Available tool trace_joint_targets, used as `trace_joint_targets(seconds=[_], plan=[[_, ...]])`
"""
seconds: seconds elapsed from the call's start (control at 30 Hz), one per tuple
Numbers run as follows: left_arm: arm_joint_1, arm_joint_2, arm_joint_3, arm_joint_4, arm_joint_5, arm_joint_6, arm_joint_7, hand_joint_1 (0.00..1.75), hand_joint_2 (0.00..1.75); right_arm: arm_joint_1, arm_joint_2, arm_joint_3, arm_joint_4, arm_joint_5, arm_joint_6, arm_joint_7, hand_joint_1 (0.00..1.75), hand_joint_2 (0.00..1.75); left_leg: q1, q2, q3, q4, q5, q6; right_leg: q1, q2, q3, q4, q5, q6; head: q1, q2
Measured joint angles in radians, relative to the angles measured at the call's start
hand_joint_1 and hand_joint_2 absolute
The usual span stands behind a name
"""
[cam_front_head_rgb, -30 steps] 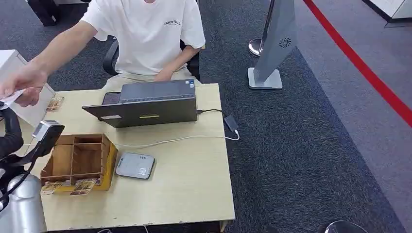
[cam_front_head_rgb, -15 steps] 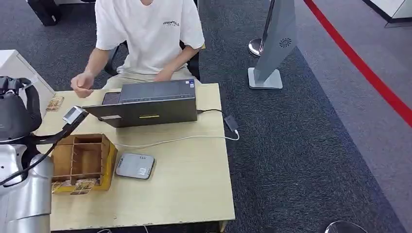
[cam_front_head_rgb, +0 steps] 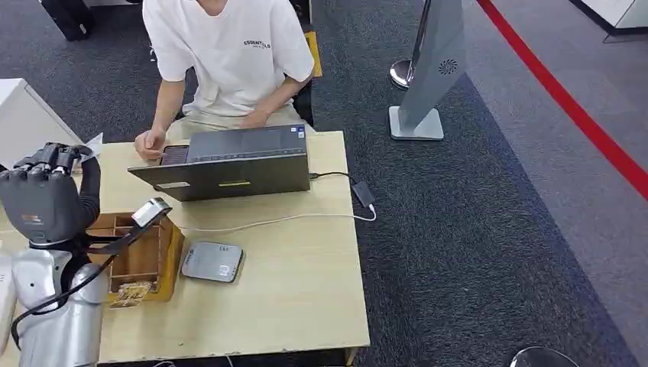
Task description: Pass the card to the sensor for recognition and then transmit it.
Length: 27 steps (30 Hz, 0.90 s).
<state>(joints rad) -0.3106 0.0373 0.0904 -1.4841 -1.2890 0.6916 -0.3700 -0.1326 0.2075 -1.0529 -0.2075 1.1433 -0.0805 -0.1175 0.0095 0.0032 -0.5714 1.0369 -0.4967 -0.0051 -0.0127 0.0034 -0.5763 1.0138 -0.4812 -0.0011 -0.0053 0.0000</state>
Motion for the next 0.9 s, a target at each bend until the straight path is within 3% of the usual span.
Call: trace_joint_targets(seconds=[0.17,0.37,0.57,0.9], plan=[[0.143,-0.023,-0.077,-0.117,-0.033,0.000,0.066,1.75,1.75,0.014,0.000,-0.010,0.000,-0.020,-0.013,-0.010,0.00,0.00,0.000,0.000,0.000,0.000,-0.001,0.001,0.000,0.000,-0.001,0.000,0.000,0.000,0.000,0.000],[0.211,-0.010,-0.141,-0.126,-0.020,-0.004,0.139,1.75,1.75,0.024,0.000,-0.015,0.000,-0.027,-0.014,-0.017,0.00,0.00,0.000,0.000,-0.001,0.000,0.000,0.000,0.000,-0.001,-0.001,0.000,0.000,0.000,0.000,0.000],[0.208,0.016,-0.158,-0.035,-0.008,-0.026,0.180,1.75,1.75,0.024,0.000,-0.016,0.000,-0.024,-0.011,-0.019,0.00,0.00,0.001,0.000,0.000,0.000,0.001,0.000,0.000,-0.001,-0.001,0.000,0.001,-0.001,0.000,0.000],[0.172,0.031,-0.159,0.169,-0.027,-0.025,0.173,1.75,1.75,0.024,0.000,-0.016,0.000,-0.013,-0.011,-0.011,0.00,0.00,0.000,0.000,-0.001,0.000,0.001,0.000,0.000,0.000,-0.001,0.000,0.001,-0.001,0.000,0.000]])
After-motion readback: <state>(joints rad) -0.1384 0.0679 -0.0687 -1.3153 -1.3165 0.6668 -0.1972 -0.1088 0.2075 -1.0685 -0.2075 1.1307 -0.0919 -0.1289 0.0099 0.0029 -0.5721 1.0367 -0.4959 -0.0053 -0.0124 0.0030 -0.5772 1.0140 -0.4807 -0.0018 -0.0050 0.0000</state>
